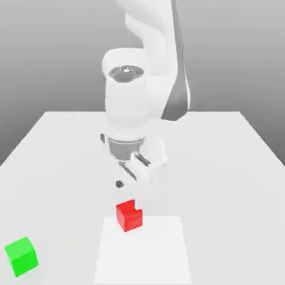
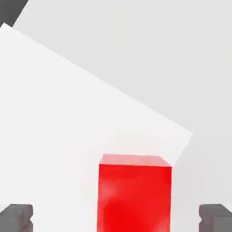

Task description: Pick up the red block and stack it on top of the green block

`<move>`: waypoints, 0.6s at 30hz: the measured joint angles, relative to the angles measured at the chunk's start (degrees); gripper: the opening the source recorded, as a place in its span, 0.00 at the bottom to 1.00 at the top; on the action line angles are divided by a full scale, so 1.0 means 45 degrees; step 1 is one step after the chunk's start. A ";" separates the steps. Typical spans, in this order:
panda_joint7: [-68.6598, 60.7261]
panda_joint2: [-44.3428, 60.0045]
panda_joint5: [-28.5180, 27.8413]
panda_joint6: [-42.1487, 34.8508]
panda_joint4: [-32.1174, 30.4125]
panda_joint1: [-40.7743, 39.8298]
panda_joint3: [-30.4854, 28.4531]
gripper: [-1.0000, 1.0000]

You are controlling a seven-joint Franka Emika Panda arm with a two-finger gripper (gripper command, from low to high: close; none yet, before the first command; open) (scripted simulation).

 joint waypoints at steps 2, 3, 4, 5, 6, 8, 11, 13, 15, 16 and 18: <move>0.0375 0.0463 -0.0459 0.0372 0.0073 -0.0126 -0.0025 0.50; 0.0570 0.0693 -0.0720 0.0561 0.0112 -0.0171 -0.0055 0.50; 0.0778 0.0925 -0.1004 0.0753 0.0149 -0.0206 -0.0097 0.50; 0.0990 0.1160 -0.1298 0.0952 0.0183 -0.0201 -0.0185 0.50; 0.1220 0.1397 -0.1619 0.1148 0.0217 -0.0160 -0.0313 0.50; 0.1664 0.1876 -0.2249 0.1551 0.0274 0.0072 -0.0700 0.50; 0.2121 0.2598 -0.2924 0.2183 0.0328 0.0688 -0.1500 0.50; 0.2302 0.3059 -0.3218 0.2597 0.0340 0.1082 -0.1990 0.00; 0.2304 0.3059 -0.3220 0.2601 0.0340 0.1082 -0.1990 0.00; 0.2308 0.3060 -0.3224 0.2611 0.0340 0.1082 -0.1989 0.00; 0.2316 0.3060 -0.3233 0.2631 0.0340 0.1079 -0.1989 0.00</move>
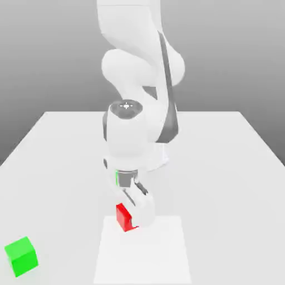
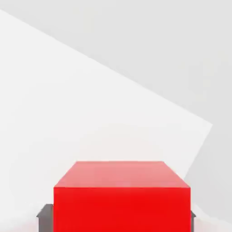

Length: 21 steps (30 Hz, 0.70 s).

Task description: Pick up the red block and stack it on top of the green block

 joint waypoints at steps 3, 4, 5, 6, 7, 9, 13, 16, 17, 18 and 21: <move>-0.0038 -0.0109 0.0066 -0.0107 0.0001 -0.0055 0.0080 0.00; -0.0145 -0.0308 0.0234 -0.0283 -0.0005 -0.0180 0.0258 0.00; -0.0299 -0.0529 0.0465 -0.0476 -0.0017 -0.0283 0.0431 0.00; -0.0468 -0.0761 0.0716 -0.0678 -0.0033 -0.0389 0.0610 0.00; -0.0655 -0.0998 0.0989 -0.0882 -0.0053 -0.0465 0.0764 0.00; -0.1048 -0.1474 0.1553 -0.1291 -0.0102 -0.0508 0.0980 0.00; -0.1724 -0.2399 0.2497 -0.2078 -0.0238 -0.0362 0.1118 0.00; -0.2131 -0.3047 0.3033 -0.2613 -0.0377 -0.0187 0.1056 0.00; -0.2246 -0.3253 0.3179 -0.2777 -0.0431 -0.0126 0.1023 0.00; -0.2356 -0.3452 0.3317 -0.2933 -0.0489 -0.0069 0.0994 0.00; -0.2378 -0.3526 0.3797 -0.3485 -0.0043 -0.0062 0.0788 0.00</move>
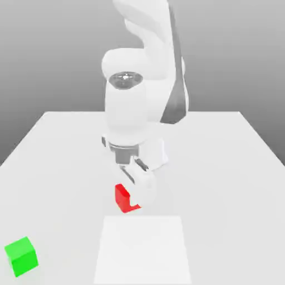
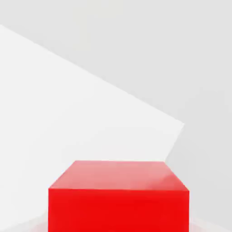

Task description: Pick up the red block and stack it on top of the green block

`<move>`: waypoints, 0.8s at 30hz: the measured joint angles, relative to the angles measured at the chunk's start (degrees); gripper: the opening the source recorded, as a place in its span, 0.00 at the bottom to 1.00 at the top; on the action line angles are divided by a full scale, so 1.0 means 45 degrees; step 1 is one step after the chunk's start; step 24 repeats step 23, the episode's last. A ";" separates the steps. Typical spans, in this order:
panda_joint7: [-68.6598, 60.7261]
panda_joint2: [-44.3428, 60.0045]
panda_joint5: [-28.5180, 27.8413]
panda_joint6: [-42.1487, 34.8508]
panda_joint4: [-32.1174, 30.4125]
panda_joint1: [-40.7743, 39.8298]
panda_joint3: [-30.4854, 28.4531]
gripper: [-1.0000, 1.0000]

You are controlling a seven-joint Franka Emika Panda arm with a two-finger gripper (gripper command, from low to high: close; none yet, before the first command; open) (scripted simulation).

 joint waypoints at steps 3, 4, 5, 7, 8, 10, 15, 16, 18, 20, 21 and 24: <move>0.0496 0.0609 0.0363 -0.0695 0.1297 -0.0554 -0.0350 0.00; 0.0725 0.0840 0.0408 -0.0929 0.1760 -0.0766 -0.0474 0.00; 0.0979 0.1077 0.0419 -0.1160 0.2227 -0.0989 -0.0605 0.00; 0.1546 0.1562 0.0352 -0.1608 0.3158 -0.1456 -0.0826 0.00; 0.1855 0.1809 0.0283 -0.1825 0.3622 -0.1698 -0.0976 0.00; 0.2509 0.2312 0.0092 -0.2242 0.4543 -0.2127 -0.1314 0.00; 0.4177 0.3671 -0.0477 -0.3069 0.6729 -0.2797 -0.2432 0.00; 0.4290 0.4046 -0.0483 -0.2888 0.6926 -0.2858 -0.2539 0.00; 0.4314 0.4890 -0.0398 -0.2218 0.7102 -0.2934 -0.2575 0.00; 0.4263 0.5645 -0.0303 -0.1539 0.7169 -0.2997 -0.2512 1.00; 0.4263 0.5645 -0.0303 -0.1539 0.7169 -0.2997 -0.2512 1.00; 0.4263 0.5645 -0.0303 -0.1539 0.7169 -0.2997 -0.2512 1.00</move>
